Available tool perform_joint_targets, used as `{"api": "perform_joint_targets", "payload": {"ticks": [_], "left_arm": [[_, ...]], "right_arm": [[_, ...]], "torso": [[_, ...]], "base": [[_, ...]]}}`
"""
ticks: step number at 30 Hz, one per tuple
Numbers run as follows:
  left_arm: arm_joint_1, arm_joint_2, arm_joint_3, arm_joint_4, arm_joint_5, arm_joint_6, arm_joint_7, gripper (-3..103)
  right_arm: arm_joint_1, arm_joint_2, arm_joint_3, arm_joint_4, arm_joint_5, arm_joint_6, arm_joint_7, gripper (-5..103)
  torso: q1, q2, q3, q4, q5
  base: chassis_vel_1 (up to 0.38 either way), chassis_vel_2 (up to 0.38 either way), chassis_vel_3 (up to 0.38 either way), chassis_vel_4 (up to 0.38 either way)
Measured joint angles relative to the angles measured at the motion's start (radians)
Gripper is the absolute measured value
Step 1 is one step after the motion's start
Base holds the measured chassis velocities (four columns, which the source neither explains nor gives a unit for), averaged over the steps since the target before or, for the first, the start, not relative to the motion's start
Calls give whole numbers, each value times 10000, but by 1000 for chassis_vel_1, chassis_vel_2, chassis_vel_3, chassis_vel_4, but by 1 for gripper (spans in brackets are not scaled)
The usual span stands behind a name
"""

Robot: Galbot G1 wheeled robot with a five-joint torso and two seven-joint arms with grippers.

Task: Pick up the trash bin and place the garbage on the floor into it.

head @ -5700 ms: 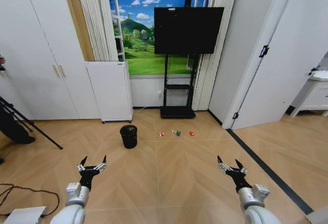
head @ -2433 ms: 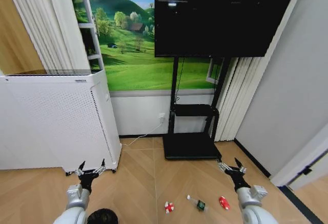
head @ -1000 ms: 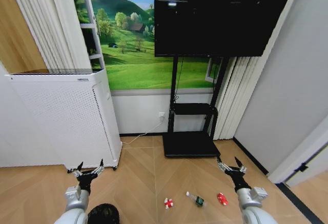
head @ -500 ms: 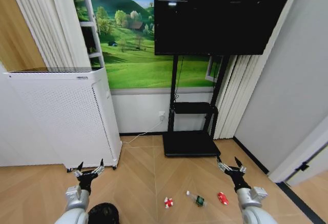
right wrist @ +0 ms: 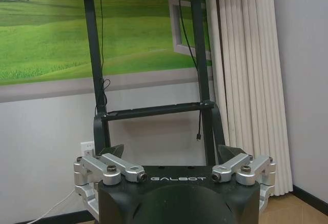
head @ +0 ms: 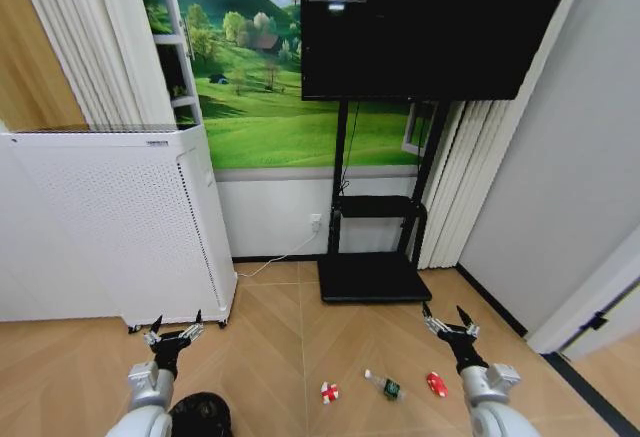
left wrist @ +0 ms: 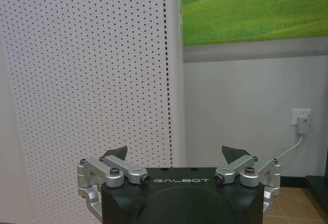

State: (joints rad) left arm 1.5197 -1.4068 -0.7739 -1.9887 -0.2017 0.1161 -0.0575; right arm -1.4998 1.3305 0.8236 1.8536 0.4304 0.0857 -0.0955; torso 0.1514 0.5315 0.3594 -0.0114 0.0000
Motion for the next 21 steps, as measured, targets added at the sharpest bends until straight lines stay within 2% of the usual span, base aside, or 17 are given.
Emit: {"api": "perform_joint_targets", "payload": {"ticks": [21], "left_arm": [[66,-22,-19,-3,-14,-149,152,100]], "right_arm": [[-5,75,8,-18,-52,18,115,100]], "torso": [[-327,-854,-526,0,0]], "base": [[0,0,0,0]]}}
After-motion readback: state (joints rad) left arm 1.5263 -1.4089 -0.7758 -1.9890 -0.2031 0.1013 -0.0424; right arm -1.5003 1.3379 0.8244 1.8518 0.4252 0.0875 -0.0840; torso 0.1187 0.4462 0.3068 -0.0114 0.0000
